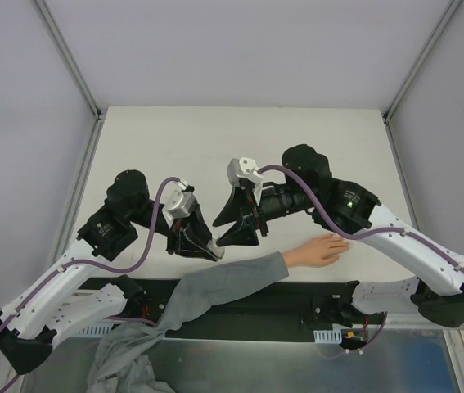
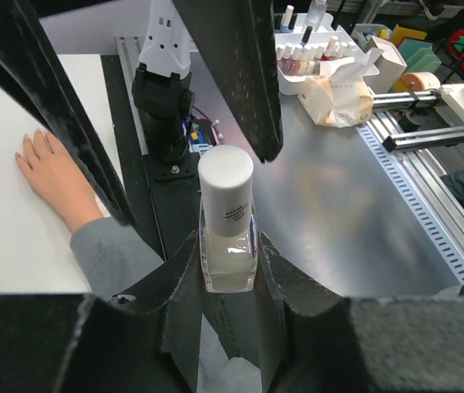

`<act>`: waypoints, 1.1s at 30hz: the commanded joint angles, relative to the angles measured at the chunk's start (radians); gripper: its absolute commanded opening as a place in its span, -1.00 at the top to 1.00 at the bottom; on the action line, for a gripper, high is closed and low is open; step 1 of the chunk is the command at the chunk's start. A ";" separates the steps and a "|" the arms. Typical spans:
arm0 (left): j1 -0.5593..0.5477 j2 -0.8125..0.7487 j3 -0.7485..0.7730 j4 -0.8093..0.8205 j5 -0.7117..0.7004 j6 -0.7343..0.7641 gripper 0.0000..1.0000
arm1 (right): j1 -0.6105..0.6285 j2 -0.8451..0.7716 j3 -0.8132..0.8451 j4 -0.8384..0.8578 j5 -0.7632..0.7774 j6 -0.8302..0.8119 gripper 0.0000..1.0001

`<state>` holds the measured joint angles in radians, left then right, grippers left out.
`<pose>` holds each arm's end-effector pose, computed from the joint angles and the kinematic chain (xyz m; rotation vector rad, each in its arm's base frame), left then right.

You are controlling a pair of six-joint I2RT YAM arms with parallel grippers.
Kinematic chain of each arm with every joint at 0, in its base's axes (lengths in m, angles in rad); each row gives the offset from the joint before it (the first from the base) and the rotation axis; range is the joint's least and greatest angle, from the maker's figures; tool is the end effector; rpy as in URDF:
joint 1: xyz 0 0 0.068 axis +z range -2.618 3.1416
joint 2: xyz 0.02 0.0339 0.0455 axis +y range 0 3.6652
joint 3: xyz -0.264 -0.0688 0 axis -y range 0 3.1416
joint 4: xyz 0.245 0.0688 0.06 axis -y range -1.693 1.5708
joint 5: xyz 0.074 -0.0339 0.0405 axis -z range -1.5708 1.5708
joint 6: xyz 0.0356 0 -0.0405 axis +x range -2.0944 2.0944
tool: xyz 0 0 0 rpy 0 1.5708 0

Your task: Paint the nails

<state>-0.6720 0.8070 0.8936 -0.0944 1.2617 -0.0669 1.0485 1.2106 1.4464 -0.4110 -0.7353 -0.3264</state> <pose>0.1050 -0.1268 0.3845 1.4494 1.0816 -1.5221 0.1040 0.2286 0.4586 -1.5537 0.9980 1.1537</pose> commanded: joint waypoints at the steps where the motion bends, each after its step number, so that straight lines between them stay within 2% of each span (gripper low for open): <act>1: 0.011 0.017 0.056 0.038 0.068 0.003 1.00 | -0.004 0.024 0.026 0.092 -0.144 0.024 0.06; 5: 0.011 0.029 0.073 0.042 0.045 0.004 1.00 | -0.004 0.020 -0.003 0.097 -0.154 0.026 0.21; 6: 0.011 0.037 0.076 0.044 0.030 0.003 1.00 | -0.002 0.018 -0.009 0.100 -0.154 0.026 0.32; 7: 0.011 0.041 0.083 0.044 0.019 0.003 1.00 | -0.004 0.017 -0.020 0.100 -0.156 0.029 0.55; 8: 0.011 0.044 0.088 0.045 0.005 -0.001 1.00 | -0.002 0.012 -0.026 0.101 -0.153 0.030 0.68; 10: 0.012 0.049 0.100 0.044 -0.103 -0.010 1.00 | -0.004 0.000 -0.052 0.101 -0.109 0.033 1.00; 12: 0.017 0.044 0.110 0.039 -0.226 -0.016 1.00 | -0.001 -0.031 -0.086 0.104 -0.047 0.041 1.00; 13: 0.018 0.044 0.113 0.036 -0.374 -0.013 1.00 | -0.001 -0.045 -0.109 0.119 0.050 0.052 1.00; 15: 0.018 0.041 0.119 0.030 -0.573 -0.027 1.00 | 0.034 -0.104 -0.205 0.182 0.242 0.115 0.99; 16: 0.018 0.046 0.122 0.025 -0.776 -0.040 1.00 | 0.123 -0.112 -0.211 0.152 0.951 0.081 1.00; 17: 0.020 0.053 0.125 0.027 -0.847 -0.045 1.00 | 0.269 -0.094 -0.222 0.161 1.438 0.038 0.99; 18: 0.019 0.076 0.134 0.028 -0.910 -0.051 1.00 | 0.438 -0.012 -0.215 0.263 1.804 -0.020 0.99; 19: 0.017 0.087 0.137 0.045 -0.945 -0.057 1.00 | 0.453 0.019 -0.183 0.236 2.041 0.025 0.99; 20: 0.017 0.096 0.136 0.065 -0.976 -0.063 1.00 | 0.453 0.045 -0.141 0.140 2.048 0.132 1.00; 21: 0.017 0.107 0.124 0.088 -0.987 -0.073 1.00 | 0.438 0.076 -0.064 -0.044 2.029 0.320 1.00; 24: 0.017 0.124 0.110 0.151 -0.940 -0.083 1.00 | 0.435 0.151 -0.002 -0.060 1.947 0.307 1.00; 26: 0.018 0.127 0.110 0.151 -0.842 -0.068 1.00 | 0.406 0.161 0.017 -0.046 1.802 0.244 0.96; 27: 0.017 0.120 0.101 0.151 -0.796 -0.051 1.00 | 0.394 0.158 0.031 -0.052 1.691 0.210 0.75; 29: 0.018 0.098 0.087 0.144 -0.672 -0.036 1.00 | 0.355 0.124 0.039 -0.071 1.544 0.176 0.47; 30: 0.017 0.084 0.070 0.134 -0.645 -0.027 1.00 | 0.346 0.106 0.035 -0.072 1.424 0.152 0.23; 32: 0.017 0.049 0.036 0.108 -0.599 -0.028 1.00 | 0.317 0.052 0.026 -0.075 1.305 0.084 0.07; 33: 0.018 0.040 0.027 0.101 -0.582 -0.025 1.00 | 0.306 0.035 0.022 -0.083 1.183 0.064 -0.09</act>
<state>-0.6685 0.9245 0.9485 -0.0868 0.5858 -0.0849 1.3880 1.3445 1.4567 -0.3763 0.8135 -0.1375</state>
